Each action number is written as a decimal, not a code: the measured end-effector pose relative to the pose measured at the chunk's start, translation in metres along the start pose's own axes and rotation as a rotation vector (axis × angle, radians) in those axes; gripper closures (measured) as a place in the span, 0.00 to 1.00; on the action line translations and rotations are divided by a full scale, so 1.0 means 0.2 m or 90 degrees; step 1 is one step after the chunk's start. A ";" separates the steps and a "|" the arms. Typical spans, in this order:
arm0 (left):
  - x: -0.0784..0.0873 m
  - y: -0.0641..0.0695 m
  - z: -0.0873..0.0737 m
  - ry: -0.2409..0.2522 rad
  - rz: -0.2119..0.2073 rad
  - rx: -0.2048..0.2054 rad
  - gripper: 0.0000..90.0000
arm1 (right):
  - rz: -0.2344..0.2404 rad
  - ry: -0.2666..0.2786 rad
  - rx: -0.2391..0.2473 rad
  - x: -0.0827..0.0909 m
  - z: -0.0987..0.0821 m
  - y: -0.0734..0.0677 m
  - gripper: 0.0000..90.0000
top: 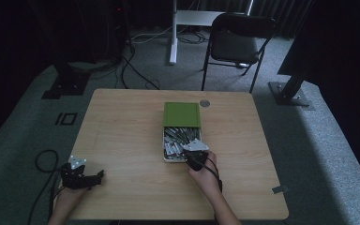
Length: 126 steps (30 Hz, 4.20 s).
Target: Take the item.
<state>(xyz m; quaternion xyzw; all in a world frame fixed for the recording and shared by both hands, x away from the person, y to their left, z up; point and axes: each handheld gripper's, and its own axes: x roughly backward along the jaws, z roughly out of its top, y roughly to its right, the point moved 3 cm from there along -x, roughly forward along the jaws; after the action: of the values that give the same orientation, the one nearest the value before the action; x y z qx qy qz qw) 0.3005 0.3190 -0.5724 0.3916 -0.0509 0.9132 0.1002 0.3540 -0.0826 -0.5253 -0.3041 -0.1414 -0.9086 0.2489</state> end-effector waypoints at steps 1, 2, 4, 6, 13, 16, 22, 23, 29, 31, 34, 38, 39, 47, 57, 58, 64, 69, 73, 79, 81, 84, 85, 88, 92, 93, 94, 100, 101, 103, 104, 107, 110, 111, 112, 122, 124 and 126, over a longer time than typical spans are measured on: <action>0.00 0.00 0.00 0.000 0.000 0.000 0.02 | 0.004 -0.001 -0.003 0.00 0.00 0.01 0.98; 0.00 0.00 0.00 0.000 0.000 0.000 0.02 | 0.007 -0.001 -0.004 0.01 0.00 0.01 0.98; 0.00 0.00 0.00 0.000 0.000 0.000 0.02 | 0.011 0.000 -0.005 0.02 0.01 0.01 0.99; 0.00 0.00 0.00 0.000 0.000 0.000 0.02 | 0.015 0.004 -0.007 0.03 0.02 0.01 0.99; 0.00 0.00 0.00 0.000 0.000 0.000 0.02 | 0.040 0.015 -0.022 0.08 0.06 0.01 0.99; 0.00 0.00 0.00 0.000 0.000 0.000 0.02 | 0.047 0.021 -0.020 0.12 0.08 0.01 0.99; 0.00 0.00 0.00 0.001 0.000 0.001 0.02 | 0.071 0.044 -0.032 0.18 0.13 0.00 0.99; 0.00 0.00 0.00 0.002 0.000 0.002 0.02 | 0.074 0.046 -0.037 0.19 0.13 0.00 0.99; 0.00 0.00 0.00 0.002 0.000 0.002 0.02 | 0.088 0.064 -0.037 0.24 0.17 -0.01 0.99; 0.00 0.00 0.00 0.002 0.000 0.002 0.02 | 0.091 0.070 -0.036 0.26 0.19 -0.01 0.99; 0.00 0.00 0.00 0.001 0.000 0.001 0.02 | 0.095 0.081 -0.039 0.28 0.21 -0.01 0.99; 0.00 0.00 0.00 0.001 0.000 0.002 0.02 | 0.089 0.099 -0.044 0.31 0.24 0.01 0.99; 0.00 0.00 0.00 0.002 0.000 0.003 0.02 | 0.085 0.099 -0.041 0.32 0.25 0.01 0.99; 0.00 0.00 0.00 0.002 0.000 0.002 0.02 | 0.057 0.131 -0.046 0.39 0.30 0.09 0.99; 0.00 0.00 0.00 0.001 0.000 0.002 0.02 | -0.011 0.150 -0.068 0.46 0.28 0.26 0.99; 0.00 0.00 0.00 0.001 0.000 0.002 0.02 | -0.011 0.150 -0.068 0.46 0.28 0.26 0.99; 0.00 0.00 0.00 0.002 0.000 0.002 0.02 | -0.061 0.142 -0.081 0.47 0.23 0.36 0.99; 0.00 0.00 0.00 0.002 0.000 0.002 0.02 | -0.085 0.130 -0.104 0.44 0.18 0.46 0.99; 0.00 0.00 0.00 0.001 0.000 0.002 0.02 | -0.109 0.123 -0.119 0.41 0.13 0.53 0.99; 0.00 0.00 0.00 0.001 0.000 0.002 0.02 | -0.139 0.104 -0.131 0.34 0.08 0.60 0.99; 0.00 0.00 0.00 0.001 0.000 0.002 0.01 | -0.142 0.092 -0.131 0.30 0.07 0.62 0.99; 0.00 0.00 0.00 0.001 0.000 0.002 0.02 | -0.144 0.082 -0.140 0.26 0.06 0.64 0.99; 0.00 0.00 0.00 0.001 0.000 0.002 0.02 | -0.144 0.083 -0.147 0.24 0.05 0.65 0.99; 0.00 0.00 0.00 0.001 0.000 0.002 0.02 | -0.151 0.071 -0.155 0.19 0.03 0.68 0.99; 0.00 0.00 0.00 0.001 0.000 0.002 0.02 | -0.158 0.055 -0.159 0.13 0.00 0.71 0.99; 0.00 0.00 0.00 0.001 0.000 0.002 0.02 | -0.160 0.052 -0.157 0.11 0.00 0.72 0.99; 0.00 0.00 0.00 0.001 0.000 0.001 0.02 | -0.161 0.052 -0.163 0.10 -0.01 0.72 0.99; 0.00 0.00 0.00 0.001 0.000 0.002 0.02 | -0.180 0.049 -0.171 0.01 -0.04 0.76 0.99; 0.00 0.00 0.00 0.001 0.000 0.002 0.02 | -0.184 0.043 -0.169 0.00 -0.05 0.77 0.99; 0.00 0.00 0.00 0.001 0.000 0.002 0.02 | -0.178 0.039 -0.174 -0.03 -0.07 0.77 0.99; 0.00 0.00 0.00 0.001 0.000 0.002 0.02 | -0.183 0.032 -0.171 -0.05 -0.08 0.78 0.99; 0.00 0.00 0.00 0.001 0.000 0.002 0.02 | -0.182 0.016 -0.175 -0.10 -0.10 0.79 0.99; 0.00 0.00 0.00 0.001 0.000 0.002 0.02 | -0.178 0.010 -0.177 -0.12 -0.11 0.78 0.99; 0.00 0.00 0.00 0.001 0.000 0.002 0.01 | -0.178 0.009 -0.177 -0.12 -0.10 0.78 0.99; 0.00 0.00 0.00 0.001 0.000 0.002 0.01 | -0.178 0.007 -0.175 -0.13 -0.10 0.78 0.99; 0.00 0.00 0.00 0.001 0.000 0.002 0.02 | -0.130 -0.013 -0.198 -0.17 -0.13 0.74 0.93; 0.00 0.00 0.00 0.001 0.000 0.002 0.01 | -0.114 -0.013 -0.204 -0.17 -0.14 0.73 0.91; 0.00 0.00 0.00 0.001 0.000 0.002 0.02 | -0.096 -0.014 -0.204 -0.18 -0.14 0.71 0.86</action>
<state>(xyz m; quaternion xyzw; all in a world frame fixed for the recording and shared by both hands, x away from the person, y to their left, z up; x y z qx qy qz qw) 0.3006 0.3188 -0.5724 0.3911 -0.0494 0.9136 0.0999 0.4422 -0.1995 -0.5545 -0.3384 -0.0200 -0.9322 0.1267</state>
